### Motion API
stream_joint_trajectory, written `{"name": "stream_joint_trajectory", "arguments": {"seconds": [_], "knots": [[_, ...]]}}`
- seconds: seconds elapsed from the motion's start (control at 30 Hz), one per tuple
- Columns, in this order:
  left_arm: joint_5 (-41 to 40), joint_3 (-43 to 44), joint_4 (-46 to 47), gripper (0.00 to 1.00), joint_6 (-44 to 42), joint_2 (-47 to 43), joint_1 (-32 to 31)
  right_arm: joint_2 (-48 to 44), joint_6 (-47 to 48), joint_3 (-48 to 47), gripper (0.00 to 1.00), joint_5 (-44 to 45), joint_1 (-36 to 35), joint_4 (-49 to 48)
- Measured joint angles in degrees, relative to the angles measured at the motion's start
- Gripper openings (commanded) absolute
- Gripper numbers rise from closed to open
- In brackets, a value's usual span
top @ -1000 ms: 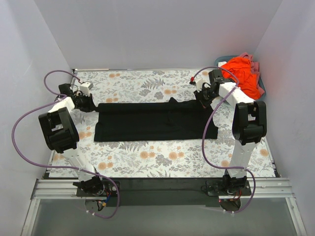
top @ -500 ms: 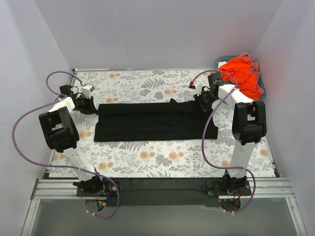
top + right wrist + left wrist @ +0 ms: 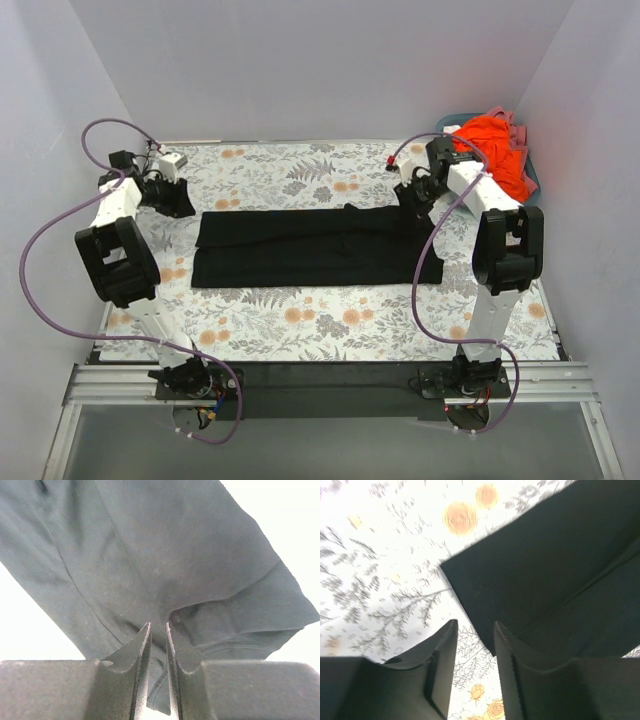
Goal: Fold and stack the t-shirts
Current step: Fold the tshirt
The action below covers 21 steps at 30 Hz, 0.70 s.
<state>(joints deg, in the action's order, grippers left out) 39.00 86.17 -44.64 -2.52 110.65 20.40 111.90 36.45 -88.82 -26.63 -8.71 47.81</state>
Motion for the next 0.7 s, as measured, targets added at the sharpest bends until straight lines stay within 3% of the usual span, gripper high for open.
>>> {"name": "stream_joint_trajectory", "arguments": {"seconds": [0.17,0.37,0.43,0.7], "knots": [[1.1,5.2,-1.4,0.39,1.0,0.0,-2.0,0.3,-1.8,-9.3,0.19,-2.5,0.7,2.3],[3.0,8.9,-0.1,0.46,7.2,1.6,-9.8,7.3,-5.9,-18.1,0.19,-3.6,0.8,2.2],[4.2,9.4,1.8,0.56,11.0,2.5,-13.6,10.6,-7.1,-18.3,0.19,-3.7,0.8,2.3],[7.3,19.8,9.8,0.57,28.7,12.7,-29.0,14.8,-8.0,-12.2,0.19,-4.2,0.8,3.3]]}}
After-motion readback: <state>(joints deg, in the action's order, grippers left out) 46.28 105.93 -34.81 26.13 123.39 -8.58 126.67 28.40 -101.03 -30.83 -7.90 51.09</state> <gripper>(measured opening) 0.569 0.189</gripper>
